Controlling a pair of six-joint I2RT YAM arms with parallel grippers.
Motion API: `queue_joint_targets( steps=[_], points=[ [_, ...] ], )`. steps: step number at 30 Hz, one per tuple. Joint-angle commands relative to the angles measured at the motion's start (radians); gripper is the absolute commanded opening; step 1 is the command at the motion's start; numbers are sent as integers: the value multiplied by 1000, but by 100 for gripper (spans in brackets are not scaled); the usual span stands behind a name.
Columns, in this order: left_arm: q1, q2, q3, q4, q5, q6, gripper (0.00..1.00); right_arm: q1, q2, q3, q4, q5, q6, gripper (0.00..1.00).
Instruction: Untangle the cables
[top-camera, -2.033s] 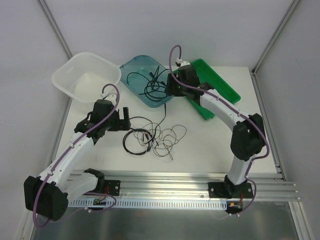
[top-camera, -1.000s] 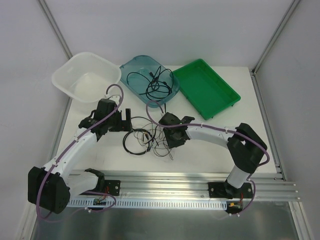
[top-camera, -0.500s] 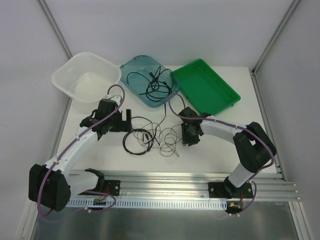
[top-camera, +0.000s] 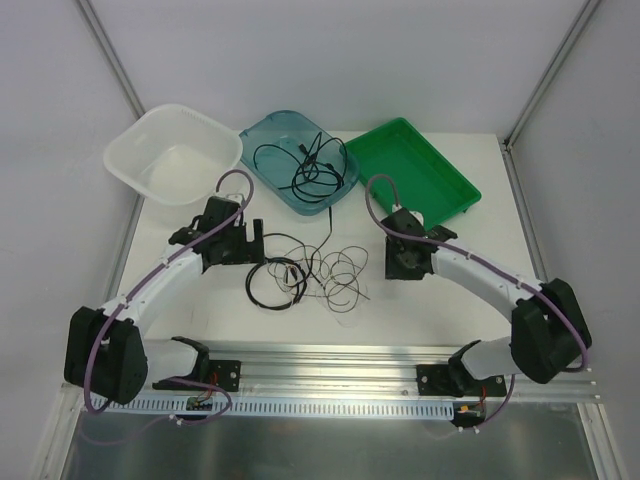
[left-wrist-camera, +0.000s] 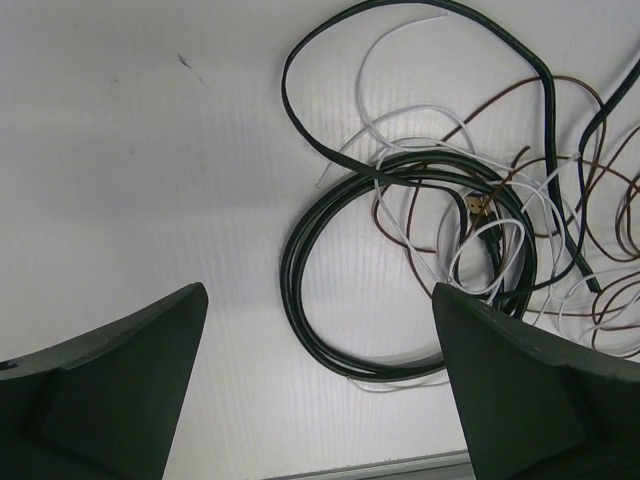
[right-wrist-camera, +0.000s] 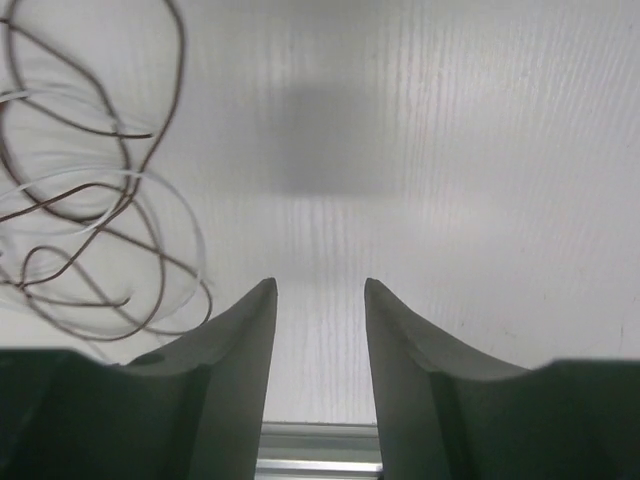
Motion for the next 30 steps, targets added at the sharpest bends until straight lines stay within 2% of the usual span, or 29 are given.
queue_joint_targets(
  steps=[1,4,5,8,11,15,25,28,30],
  points=[
    [10,56,60,-6,-49,-120,96,47,-120,9,7,21,-43,44],
    [9,136,95,-2,-54,-207,95,89,-203,12,24,9,-79,58],
    [7,184,106,0,-58,-224,95,97,-237,9,30,-3,-82,67],
    [6,280,146,9,-92,-277,93,121,-277,3,24,-40,-102,77],
    [3,346,178,17,-156,-312,89,150,-343,-12,24,-45,-111,85],
    [3,418,211,23,-218,-347,79,179,-456,-53,38,-56,-119,88],
    [-48,535,233,32,-233,-390,36,181,-567,-121,36,-56,-136,91],
    [-57,544,221,30,-222,-389,12,181,-584,-124,38,-60,-131,91],
    [-75,498,202,29,-242,-383,0,179,-596,-126,35,-60,-129,91]
  ],
)
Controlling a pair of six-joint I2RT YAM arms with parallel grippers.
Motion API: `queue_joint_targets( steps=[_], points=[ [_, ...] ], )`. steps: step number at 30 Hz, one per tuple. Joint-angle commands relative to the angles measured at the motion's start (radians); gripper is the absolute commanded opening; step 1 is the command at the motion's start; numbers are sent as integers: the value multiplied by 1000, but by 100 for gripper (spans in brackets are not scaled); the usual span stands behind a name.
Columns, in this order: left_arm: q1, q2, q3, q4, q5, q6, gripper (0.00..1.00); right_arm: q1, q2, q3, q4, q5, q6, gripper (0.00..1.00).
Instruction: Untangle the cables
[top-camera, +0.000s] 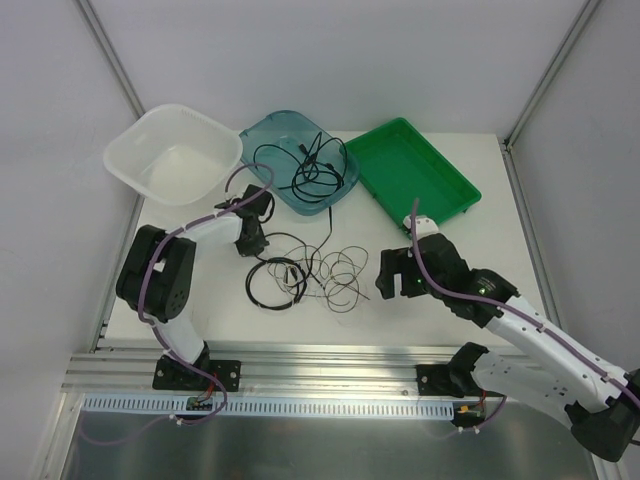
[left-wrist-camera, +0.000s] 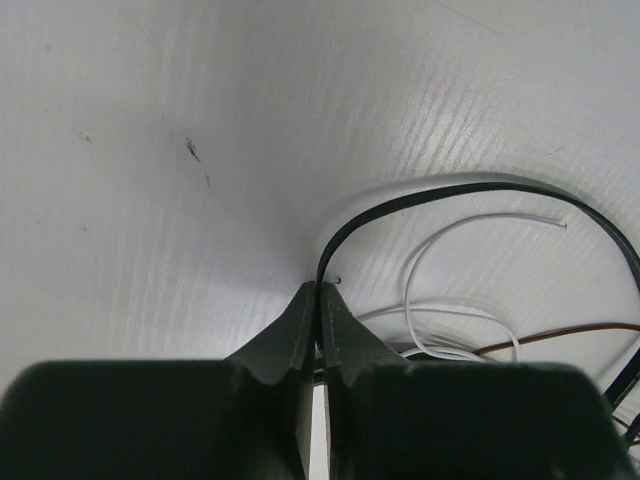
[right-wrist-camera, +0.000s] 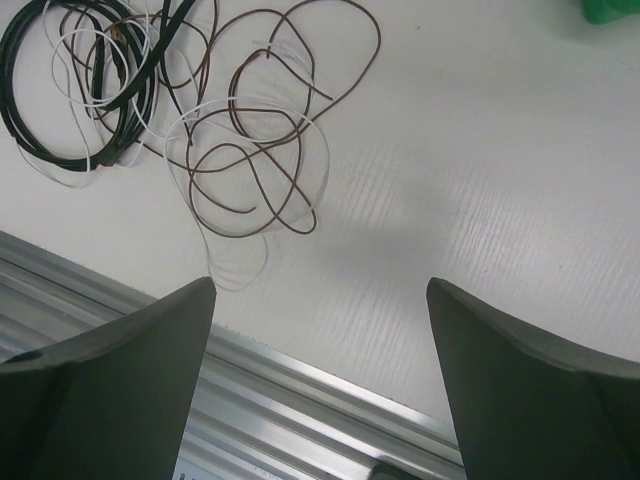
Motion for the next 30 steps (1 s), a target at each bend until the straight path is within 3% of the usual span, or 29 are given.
queue_joint_targets(
  steps=[1,7,14,20,24,26,30],
  points=[
    [-39,-48,-16,-7,-35,-4,0,5,-35,-1,9,-8,-8,91],
    [-174,-288,87,-98,-162,157,0,5,-54,-7,9,-9,12,91],
    [-367,-479,436,-182,-286,401,0,5,-93,-24,36,5,51,90],
    [-508,-506,706,-196,-224,568,0,5,-103,-32,55,7,58,89],
    [-598,-500,780,-201,-234,637,0,6,-104,-35,73,-8,60,89],
    [-599,-484,777,-207,-283,663,0,6,-103,-37,84,-16,61,89],
    [-792,-460,834,-221,-479,769,0,6,-115,-44,108,-48,51,88]
  ],
)
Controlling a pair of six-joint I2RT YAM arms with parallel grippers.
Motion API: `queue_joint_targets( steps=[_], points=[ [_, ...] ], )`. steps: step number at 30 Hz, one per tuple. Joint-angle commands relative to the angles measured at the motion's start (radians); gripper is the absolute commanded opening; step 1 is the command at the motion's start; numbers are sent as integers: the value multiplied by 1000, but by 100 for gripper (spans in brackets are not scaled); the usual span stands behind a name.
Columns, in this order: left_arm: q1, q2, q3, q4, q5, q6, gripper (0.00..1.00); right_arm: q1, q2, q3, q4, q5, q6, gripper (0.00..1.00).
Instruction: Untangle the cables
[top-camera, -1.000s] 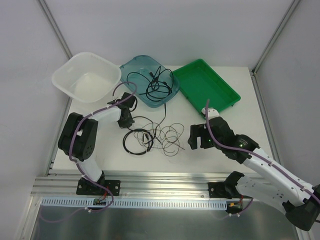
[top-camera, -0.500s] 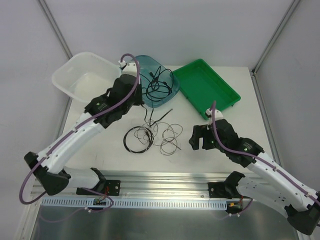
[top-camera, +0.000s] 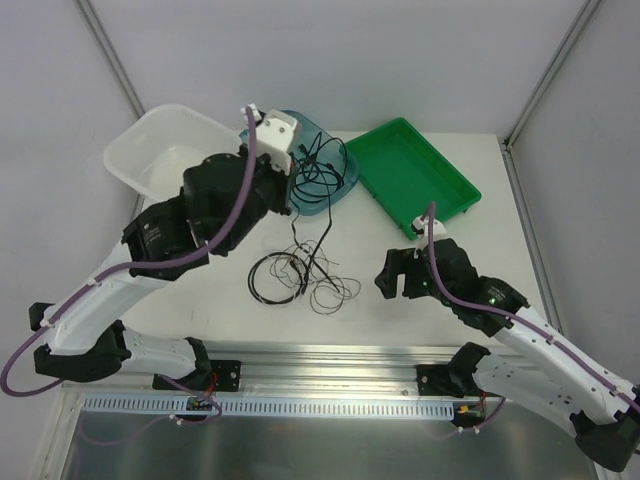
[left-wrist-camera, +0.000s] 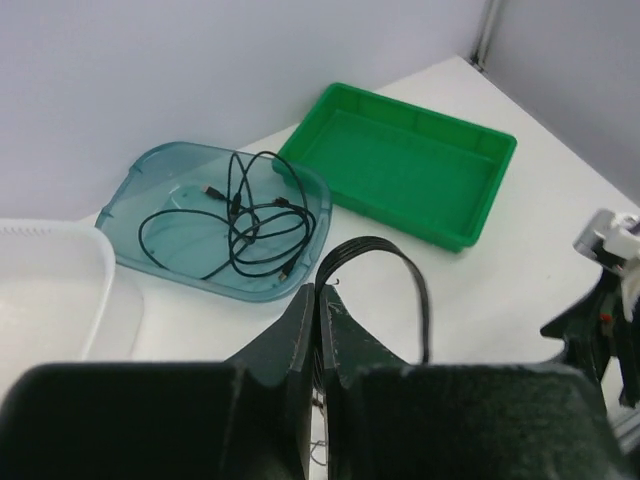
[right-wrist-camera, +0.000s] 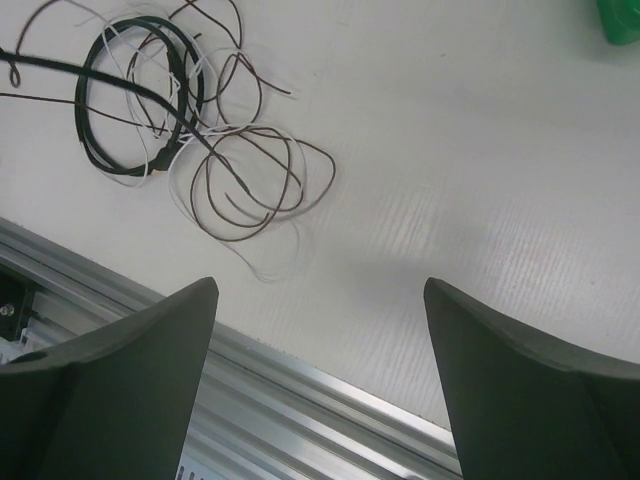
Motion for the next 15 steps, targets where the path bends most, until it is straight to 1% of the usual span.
queue_joint_targets(
  steps=[1,2,3,4,5,6,7,8,10,11,13,14,15],
  points=[
    [-150,45,76,-21,-225,158,0,6,-29,-12,66,-38,1,88],
    [-180,60,120,-21,-273,197,0,6,-32,-16,72,-47,-8,88],
    [-219,75,145,-21,-320,293,0,6,-36,-23,80,-56,-12,88],
    [-293,109,172,-18,-371,345,0,4,-36,-26,92,-67,-15,88],
    [-311,126,217,-15,-435,429,0,6,-36,-27,98,-73,-20,88],
    [-312,140,225,-13,-457,456,0,6,-35,-30,105,-75,-20,88],
    [-276,146,199,-7,-465,472,0,6,-29,-32,115,-81,-19,88],
    [-239,144,182,1,-445,473,0,4,-26,-33,123,-87,-17,88],
    [-181,114,150,-1,-404,400,0,6,-23,-39,154,-105,-14,88],
    [-147,100,112,-1,-358,337,0,7,-24,-44,170,-130,-14,87],
    [-130,62,82,-1,-333,277,0,12,-32,-59,233,-147,-6,86],
    [-119,57,59,-1,-327,224,0,20,-39,-67,259,-190,-5,86],
    [-113,51,47,-1,-319,202,0,23,-43,-73,288,-199,3,86]
  ],
)
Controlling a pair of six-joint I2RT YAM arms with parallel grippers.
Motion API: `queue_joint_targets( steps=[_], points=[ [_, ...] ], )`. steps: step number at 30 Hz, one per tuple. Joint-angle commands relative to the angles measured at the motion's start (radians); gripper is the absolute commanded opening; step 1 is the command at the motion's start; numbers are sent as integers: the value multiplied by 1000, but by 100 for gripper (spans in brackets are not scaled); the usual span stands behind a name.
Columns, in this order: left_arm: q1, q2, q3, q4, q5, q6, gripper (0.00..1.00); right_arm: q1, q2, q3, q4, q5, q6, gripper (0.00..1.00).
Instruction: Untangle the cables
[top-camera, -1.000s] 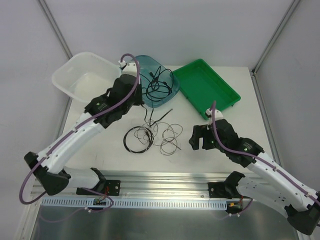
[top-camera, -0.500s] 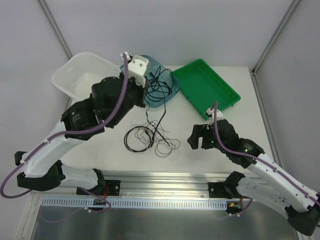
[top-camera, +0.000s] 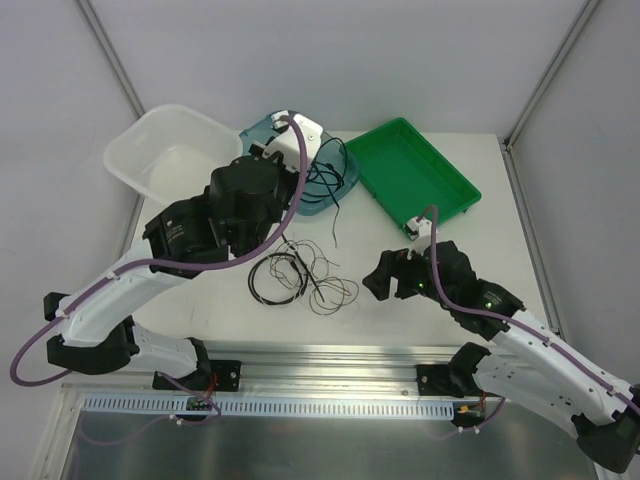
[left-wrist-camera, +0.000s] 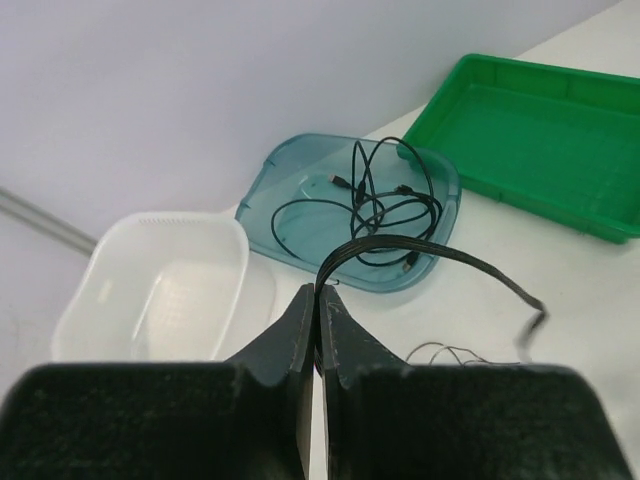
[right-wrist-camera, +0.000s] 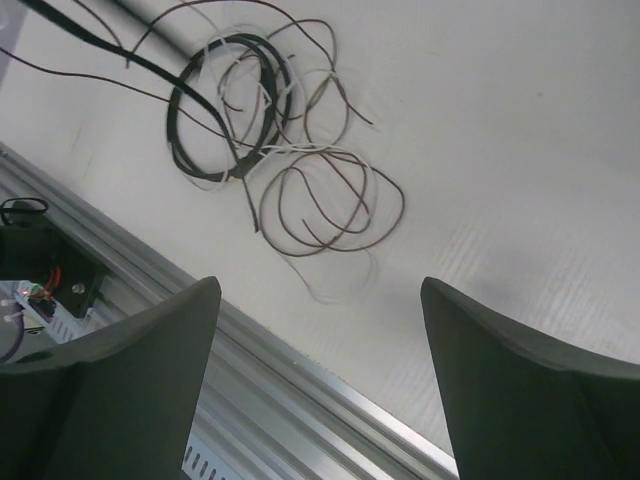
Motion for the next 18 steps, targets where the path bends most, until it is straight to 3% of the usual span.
queue_joint_targets(
  steps=[1,6,10,18],
  points=[
    [16,-62,-51,29,15,-113,0,19,-22,-30,200,-96,13,85],
    [172,-81,-171,27,159,-340,0,71,49,-20,376,-114,22,82],
    [301,-77,-266,23,383,-498,0,124,157,40,434,-49,15,81],
    [318,-84,-311,23,412,-571,0,158,359,157,512,7,44,78]
  ],
)
